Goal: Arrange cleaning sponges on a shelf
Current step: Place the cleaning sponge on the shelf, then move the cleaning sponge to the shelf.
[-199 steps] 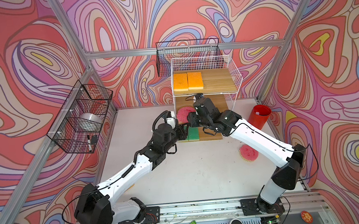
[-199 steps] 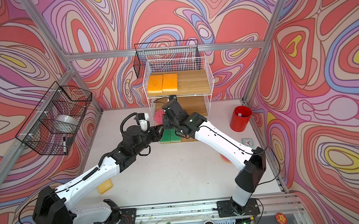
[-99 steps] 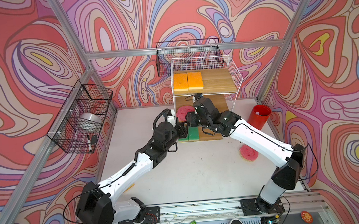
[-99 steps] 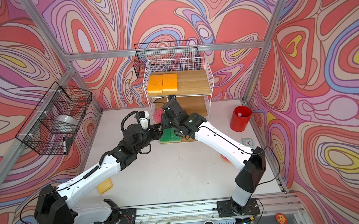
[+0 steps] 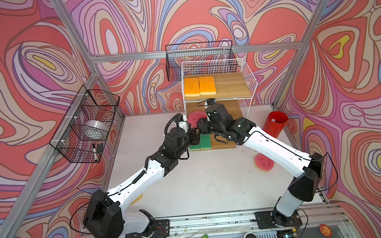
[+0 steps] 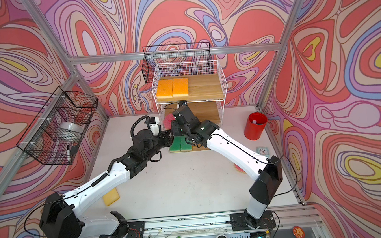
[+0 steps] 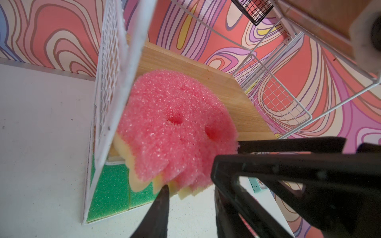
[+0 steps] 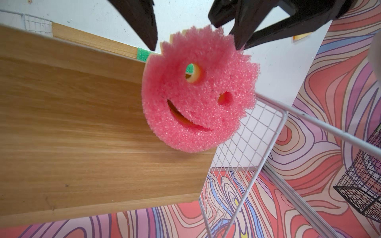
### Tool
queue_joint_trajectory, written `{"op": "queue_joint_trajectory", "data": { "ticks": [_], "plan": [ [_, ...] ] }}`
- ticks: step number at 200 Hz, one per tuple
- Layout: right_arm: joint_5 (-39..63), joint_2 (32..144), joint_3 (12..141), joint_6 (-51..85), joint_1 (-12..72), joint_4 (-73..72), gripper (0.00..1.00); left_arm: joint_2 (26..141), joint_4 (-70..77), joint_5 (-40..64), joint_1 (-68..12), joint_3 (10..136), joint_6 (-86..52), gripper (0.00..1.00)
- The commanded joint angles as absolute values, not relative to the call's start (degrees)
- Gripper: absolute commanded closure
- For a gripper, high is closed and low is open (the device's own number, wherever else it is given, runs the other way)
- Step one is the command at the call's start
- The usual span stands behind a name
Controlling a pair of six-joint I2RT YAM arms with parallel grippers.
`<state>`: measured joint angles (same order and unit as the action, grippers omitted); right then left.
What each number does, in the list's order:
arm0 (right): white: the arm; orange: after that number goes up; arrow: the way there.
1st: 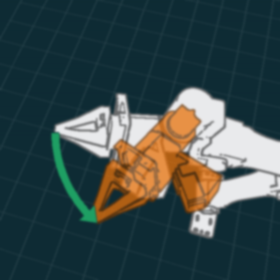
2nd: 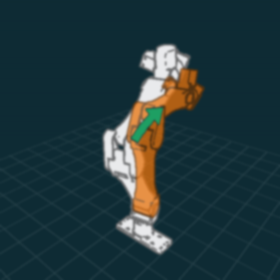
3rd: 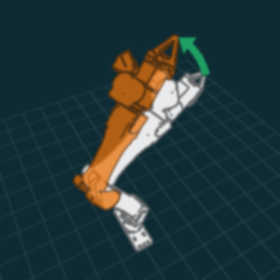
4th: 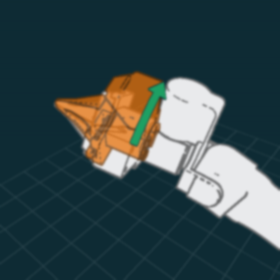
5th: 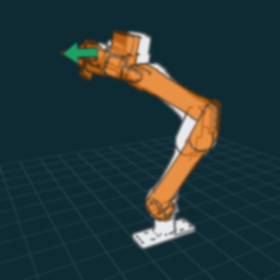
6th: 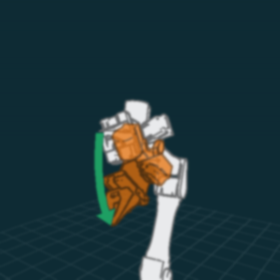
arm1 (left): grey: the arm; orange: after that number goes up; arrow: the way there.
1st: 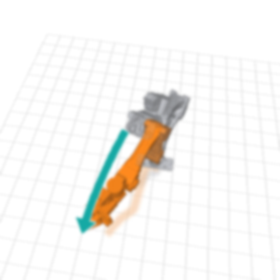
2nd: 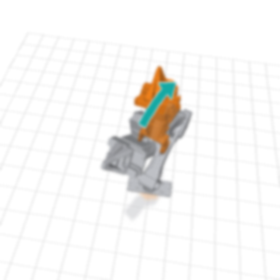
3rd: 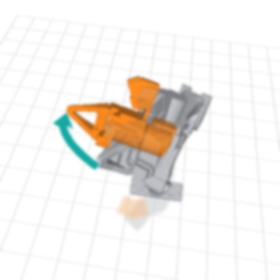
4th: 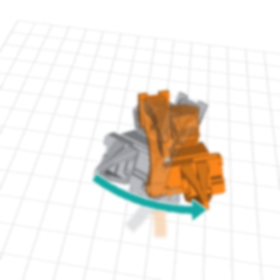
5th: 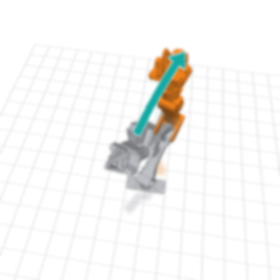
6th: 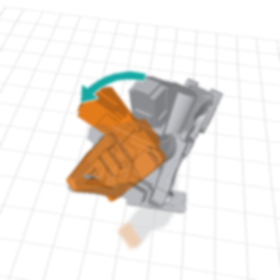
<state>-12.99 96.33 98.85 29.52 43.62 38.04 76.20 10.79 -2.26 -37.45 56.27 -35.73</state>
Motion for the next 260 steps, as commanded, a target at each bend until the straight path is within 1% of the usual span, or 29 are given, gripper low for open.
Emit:
{"op": "queue_joint_trajectory", "data": {
  "ticks": [1, 98, 120, 164, 186, 215, 260],
  "plan": [
    [-12.79, 95.73, 97.15, 29.09, 42.71, 36.02, 0.38, 76.08, 11.09, -2.99, -37.53, 58.04, -34.76, 0.62],
    [-8.55, 84.98, 84.66, 28.13, 42.71, 27.77, 0.37, 73.56, 8.81, -3.18, -37.62, 56.69, -34.82, 0.52],
    [-7.79, 83.95, 83.93, 27.88, 42.71, 27.69, 0.37, 73.48, 8.36, -3.09, -37.62, 56.78, -35.14, 0.50],
    [-8.27, 80.42, 81.83, 28.02, 42.71, 27.22, 0.37, 73.35, 6.61, -2.69, -37.99, 57.78, -34.56, 0.50],
    [-9.91, 76.66, 79.11, 28.13, 42.71, 26.83, 0.36, 73.31, 4.16, -5.46, -39.10, 58.53, -32.80, 0.50],
    [-11.28, 72.21, 75.22, 28.21, 42.59, 26.72, 0.37, 73.86, 3.92, -6.06, -39.37, 58.70, -32.74, 0.50],
    [-11.32, 68.67, 71.52, 28.83, 42.63, 26.78, 0.38, 75.41, 1.54, -11.27, -39.55, 61.24, -33.55, 0.48]
  ]
}}
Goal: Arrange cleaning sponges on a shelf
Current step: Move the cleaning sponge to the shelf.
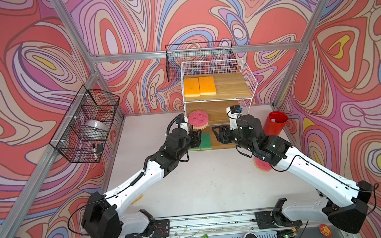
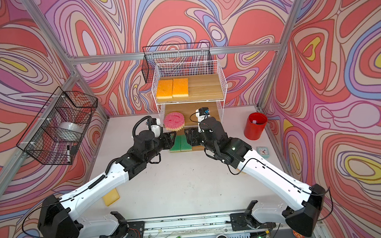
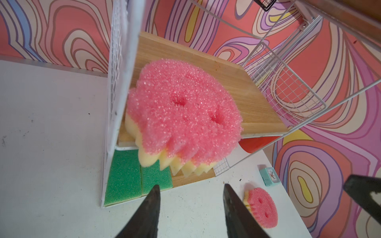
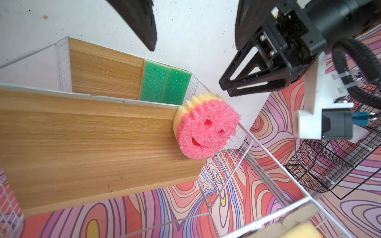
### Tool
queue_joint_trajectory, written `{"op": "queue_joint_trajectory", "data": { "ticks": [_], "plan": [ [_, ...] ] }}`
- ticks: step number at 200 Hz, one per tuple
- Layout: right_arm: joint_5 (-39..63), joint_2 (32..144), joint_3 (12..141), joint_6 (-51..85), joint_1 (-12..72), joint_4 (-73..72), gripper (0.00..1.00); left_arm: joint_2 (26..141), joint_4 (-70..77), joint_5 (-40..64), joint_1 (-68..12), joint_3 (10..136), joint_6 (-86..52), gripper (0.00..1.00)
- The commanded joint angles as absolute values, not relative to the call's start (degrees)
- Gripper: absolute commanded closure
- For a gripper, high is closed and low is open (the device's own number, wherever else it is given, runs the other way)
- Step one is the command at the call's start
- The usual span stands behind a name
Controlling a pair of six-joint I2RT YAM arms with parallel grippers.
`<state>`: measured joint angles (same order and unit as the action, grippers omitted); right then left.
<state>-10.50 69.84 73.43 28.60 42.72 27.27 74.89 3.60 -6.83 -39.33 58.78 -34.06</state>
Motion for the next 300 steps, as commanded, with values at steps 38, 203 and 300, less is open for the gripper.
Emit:
{"op": "queue_joint_trajectory", "data": {
  "ticks": [38, 203, 300],
  "plan": [
    [-11.16, 67.79, 70.18, 28.69, 42.63, 26.71, 0.39, 77.00, 1.01, -12.23, -39.66, 63.13, -33.56, 0.47],
    [-12.31, 64.26, 67.48, 26.84, 42.49, 26.18, 0.39, 79.86, -5.77, -23.17, -45.70, 68.02, -30.67, 0.50],
    [-13.30, 62.36, 66.88, 25.40, 42.27, 27.64, 0.39, 86.01, -8.92, -23.91, -45.66, 74.85, -29.94, 0.48]
  ]
}}
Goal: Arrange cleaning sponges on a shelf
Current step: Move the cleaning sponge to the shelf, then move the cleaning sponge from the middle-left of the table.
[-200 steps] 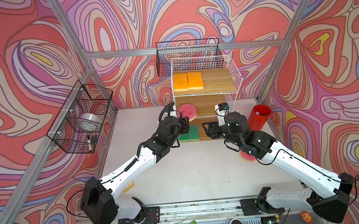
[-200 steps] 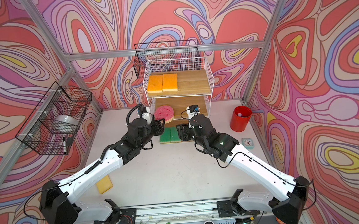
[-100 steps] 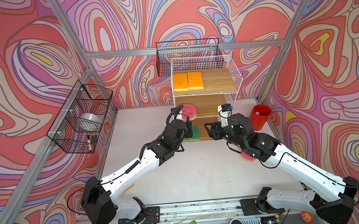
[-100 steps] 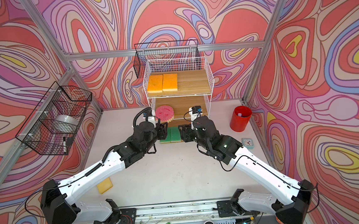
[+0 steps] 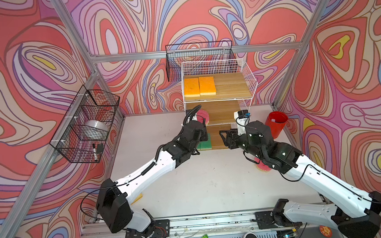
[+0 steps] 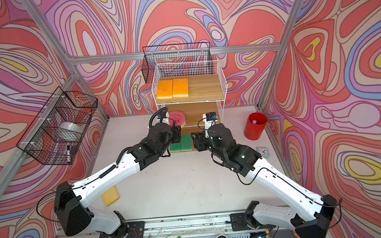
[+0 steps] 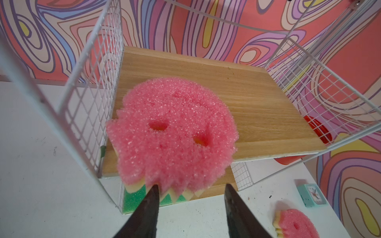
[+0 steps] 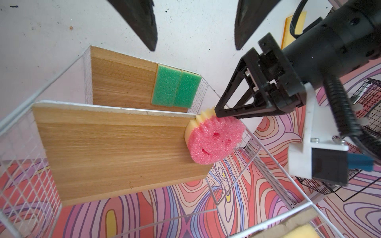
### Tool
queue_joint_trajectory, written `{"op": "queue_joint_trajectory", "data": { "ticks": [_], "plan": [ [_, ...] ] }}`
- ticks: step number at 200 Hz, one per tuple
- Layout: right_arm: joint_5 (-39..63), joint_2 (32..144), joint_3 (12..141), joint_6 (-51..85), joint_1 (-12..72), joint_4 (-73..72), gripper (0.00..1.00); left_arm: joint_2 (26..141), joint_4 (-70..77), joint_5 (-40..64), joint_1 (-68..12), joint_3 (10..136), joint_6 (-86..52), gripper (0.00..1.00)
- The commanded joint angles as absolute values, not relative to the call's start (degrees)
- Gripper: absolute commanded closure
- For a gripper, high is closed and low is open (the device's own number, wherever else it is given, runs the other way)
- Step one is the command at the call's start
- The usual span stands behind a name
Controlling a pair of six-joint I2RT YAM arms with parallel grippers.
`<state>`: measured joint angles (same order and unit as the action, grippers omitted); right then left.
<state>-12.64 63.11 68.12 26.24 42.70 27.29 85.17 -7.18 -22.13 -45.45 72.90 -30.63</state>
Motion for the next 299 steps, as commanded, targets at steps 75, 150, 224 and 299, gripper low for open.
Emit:
{"op": "queue_joint_trajectory", "data": {
  "ticks": [75, 150, 224, 299],
  "plan": [
    [-12.85, 62.13, 66.72, 25.40, 42.17, 28.37, 0.39, 87.83, -10.63, -25.62, -45.69, 78.09, -28.56, 0.45],
    [-4.58, 63.41, 67.83, 21.39, 42.17, 33.14, 0.37, 80.07, -17.56, -20.14, -45.77, 75.00, -32.19, 0.32],
    [5.76, 65.49, 60.64, 23.67, 43.42, 30.88, 0.37, 61.59, -36.30, -23.83, -46.14, 65.78, -39.13, 0.14],
    [8.71, 73.48, 52.41, 27.95, 47.89, 14.47, 0.34, 51.16, -52.81, -11.75, -28.07, 58.19, -43.94, 0.01]
  ]
}}
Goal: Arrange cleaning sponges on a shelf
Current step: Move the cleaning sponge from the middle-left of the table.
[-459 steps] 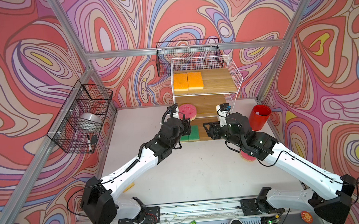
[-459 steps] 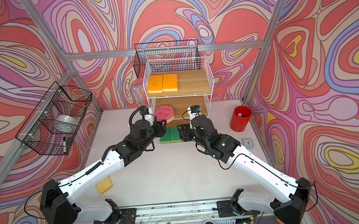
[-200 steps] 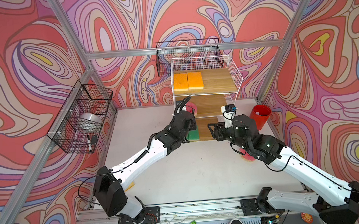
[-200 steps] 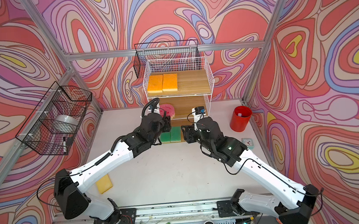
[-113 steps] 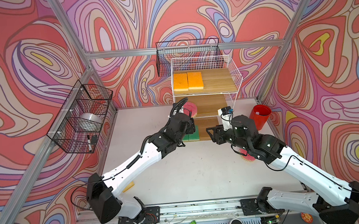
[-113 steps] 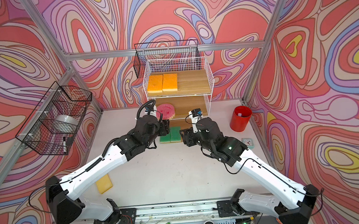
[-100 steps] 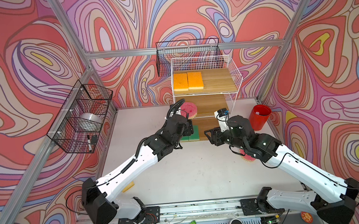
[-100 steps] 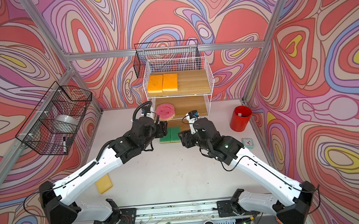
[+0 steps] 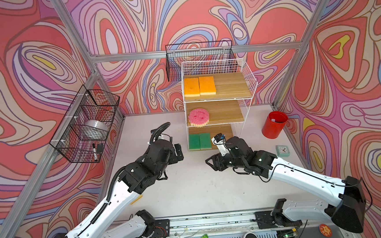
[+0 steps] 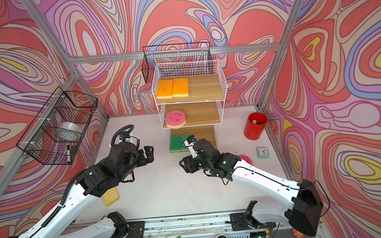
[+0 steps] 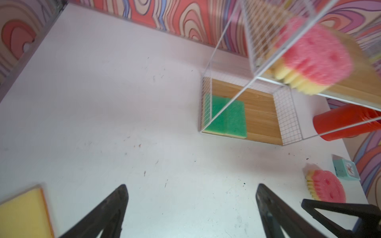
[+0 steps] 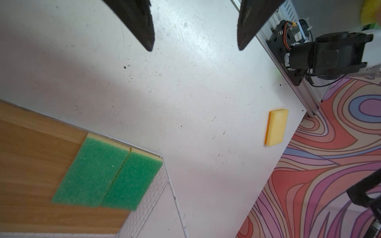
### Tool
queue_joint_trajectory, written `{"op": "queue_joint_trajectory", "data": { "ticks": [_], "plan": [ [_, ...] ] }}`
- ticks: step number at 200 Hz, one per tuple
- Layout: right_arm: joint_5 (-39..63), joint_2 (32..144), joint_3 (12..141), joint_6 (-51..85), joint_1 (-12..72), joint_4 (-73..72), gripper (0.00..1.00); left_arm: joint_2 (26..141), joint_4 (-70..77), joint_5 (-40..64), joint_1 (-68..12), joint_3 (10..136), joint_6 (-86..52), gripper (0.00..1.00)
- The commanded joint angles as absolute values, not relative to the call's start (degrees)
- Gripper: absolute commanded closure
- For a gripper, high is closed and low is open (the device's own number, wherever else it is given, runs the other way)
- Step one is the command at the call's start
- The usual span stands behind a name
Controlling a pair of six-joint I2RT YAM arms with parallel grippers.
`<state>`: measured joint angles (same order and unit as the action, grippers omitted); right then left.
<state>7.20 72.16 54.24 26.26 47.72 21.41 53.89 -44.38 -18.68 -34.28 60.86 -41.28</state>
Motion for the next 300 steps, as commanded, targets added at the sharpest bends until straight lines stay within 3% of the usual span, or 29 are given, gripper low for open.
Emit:
{"op": "queue_joint_trajectory", "data": {
  "ticks": [1, 59, 90, 102, 214, 300],
  "plan": [
    [8.70, 73.52, 52.31, 27.99, 47.90, 14.35, 0.34, 51.07, -52.95, -11.63, -27.79, 58.10, -43.90, 0.01],
    [3.92, 74.88, 43.44, 33.30, 47.66, 3.89, 0.24, 54.19, -59.33, -4.08, -9.18, 54.21, -41.41, 0.00],
    [3.44, 75.06, 40.47, 33.26, 46.19, 1.30, 0.13, 55.46, -59.80, -3.34, -1.10, 52.37, -40.99, 0.00],
    [3.46, 74.88, 39.29, 33.31, 45.52, 0.35, 0.02, 56.97, -60.43, -4.49, 0.18, 52.72, -40.63, 0.00],
    [7.85, 70.14, 34.29, 33.37, 43.07, -3.22, 0.02, 67.48, -54.94, -13.42, 12.26, 46.05, -43.24, 0.00],
    [9.80, 71.29, 33.83, 33.91, 41.91, -4.13, 0.02, 72.94, -43.92, -8.99, 23.23, 39.29, -43.87, 0.01]
  ]
}}
